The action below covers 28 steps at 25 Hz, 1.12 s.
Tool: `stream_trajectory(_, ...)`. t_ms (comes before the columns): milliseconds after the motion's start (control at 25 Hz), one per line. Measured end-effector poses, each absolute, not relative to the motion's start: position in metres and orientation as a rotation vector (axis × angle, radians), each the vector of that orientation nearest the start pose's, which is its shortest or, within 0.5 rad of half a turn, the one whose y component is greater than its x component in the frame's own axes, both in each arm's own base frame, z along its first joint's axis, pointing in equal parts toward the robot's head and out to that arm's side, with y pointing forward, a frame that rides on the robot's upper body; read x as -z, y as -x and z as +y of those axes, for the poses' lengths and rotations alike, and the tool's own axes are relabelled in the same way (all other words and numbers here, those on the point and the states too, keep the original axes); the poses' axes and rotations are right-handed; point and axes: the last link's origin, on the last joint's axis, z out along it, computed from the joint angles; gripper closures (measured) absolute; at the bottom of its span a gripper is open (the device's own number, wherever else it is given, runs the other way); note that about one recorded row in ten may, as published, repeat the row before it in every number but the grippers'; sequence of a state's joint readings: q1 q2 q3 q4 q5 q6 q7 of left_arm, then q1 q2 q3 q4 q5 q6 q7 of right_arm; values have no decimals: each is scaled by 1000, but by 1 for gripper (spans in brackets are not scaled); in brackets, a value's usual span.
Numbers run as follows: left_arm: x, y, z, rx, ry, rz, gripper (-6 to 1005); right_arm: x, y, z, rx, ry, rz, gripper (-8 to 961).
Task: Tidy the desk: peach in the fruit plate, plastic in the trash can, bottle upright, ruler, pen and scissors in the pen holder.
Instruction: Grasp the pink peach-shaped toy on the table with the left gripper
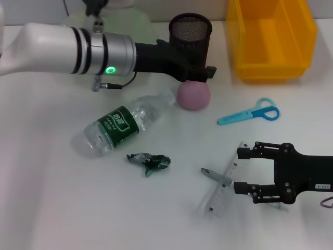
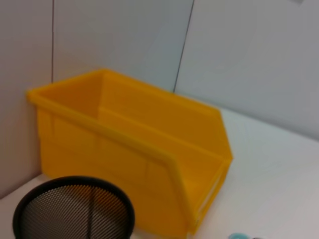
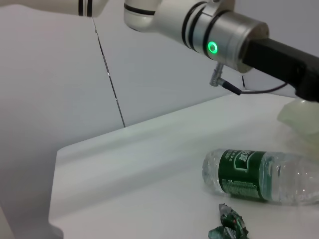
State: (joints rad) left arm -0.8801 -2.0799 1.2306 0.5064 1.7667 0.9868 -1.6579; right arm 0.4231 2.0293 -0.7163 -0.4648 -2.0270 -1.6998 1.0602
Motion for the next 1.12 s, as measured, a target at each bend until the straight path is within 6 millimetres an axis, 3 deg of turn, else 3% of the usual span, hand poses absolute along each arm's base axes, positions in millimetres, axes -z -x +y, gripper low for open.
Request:
stream_trajectory(520,99,150,426,237,2669,-581,180,16,-299,264,-758,2872,466,153)
stream_trajectory(1120,116,153,419,149,2648,-551,183,16,-299,265,-759,2872,465,152)
